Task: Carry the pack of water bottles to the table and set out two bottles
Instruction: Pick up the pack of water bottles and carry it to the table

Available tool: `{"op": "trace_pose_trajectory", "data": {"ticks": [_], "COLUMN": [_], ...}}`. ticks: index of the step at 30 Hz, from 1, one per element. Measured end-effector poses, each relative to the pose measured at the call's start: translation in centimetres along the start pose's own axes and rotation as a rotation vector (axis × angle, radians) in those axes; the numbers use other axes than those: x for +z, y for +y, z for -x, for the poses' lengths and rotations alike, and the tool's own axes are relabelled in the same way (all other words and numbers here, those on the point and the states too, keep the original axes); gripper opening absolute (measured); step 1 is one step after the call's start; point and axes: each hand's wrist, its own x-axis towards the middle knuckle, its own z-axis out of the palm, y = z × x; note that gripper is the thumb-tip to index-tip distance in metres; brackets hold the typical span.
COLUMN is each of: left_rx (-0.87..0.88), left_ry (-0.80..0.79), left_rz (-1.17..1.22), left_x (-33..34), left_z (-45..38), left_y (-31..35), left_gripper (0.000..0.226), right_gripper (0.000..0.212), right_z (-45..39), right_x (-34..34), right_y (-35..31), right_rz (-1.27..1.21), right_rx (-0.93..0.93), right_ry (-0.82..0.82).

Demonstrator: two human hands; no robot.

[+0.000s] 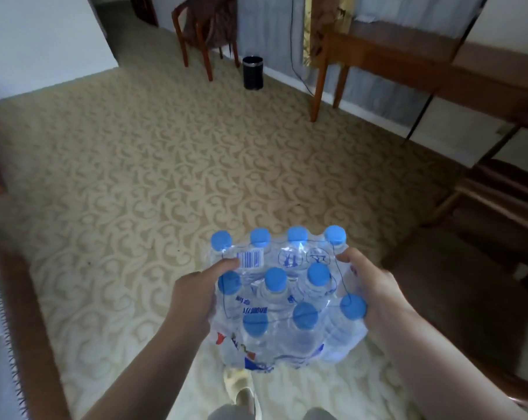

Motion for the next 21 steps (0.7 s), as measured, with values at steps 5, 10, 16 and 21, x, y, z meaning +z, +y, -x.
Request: {"op": "trace_pose_trajectory", "data": {"ticks": [5, 10, 16, 21], "left_rx": [-0.006, 0.042, -0.018, -0.049], "left_ry": [-0.047, -0.141, -0.2, -0.204], "left_rz": [-0.16, -0.245, -0.248, -0.192], "left_x": [3.8, 10.1, 19.9, 28.6], "left_z": [-8.7, -15.8, -25.5, -32.2], "left_y": [7.6, 14.0, 18.2, 22.4], "left_gripper": [0.059, 0.05, 0.056, 0.107], "right_gripper": [0.041, 0.051, 0.066, 0.061], "right_z": [-5.1, -10.6, -20.1, -27.3], "right_x": [4.5, 6.5, 7.2, 6.9], "right_y": [-5.5, -11.5, -20.5, -28.7], "right_rz": [-0.1, -0.198, -0.25, -0.264], "right_rx": [0.026, 0.062, 0.084, 0.052], "right_ry": [0.087, 0.135, 0.199, 0.262]}}
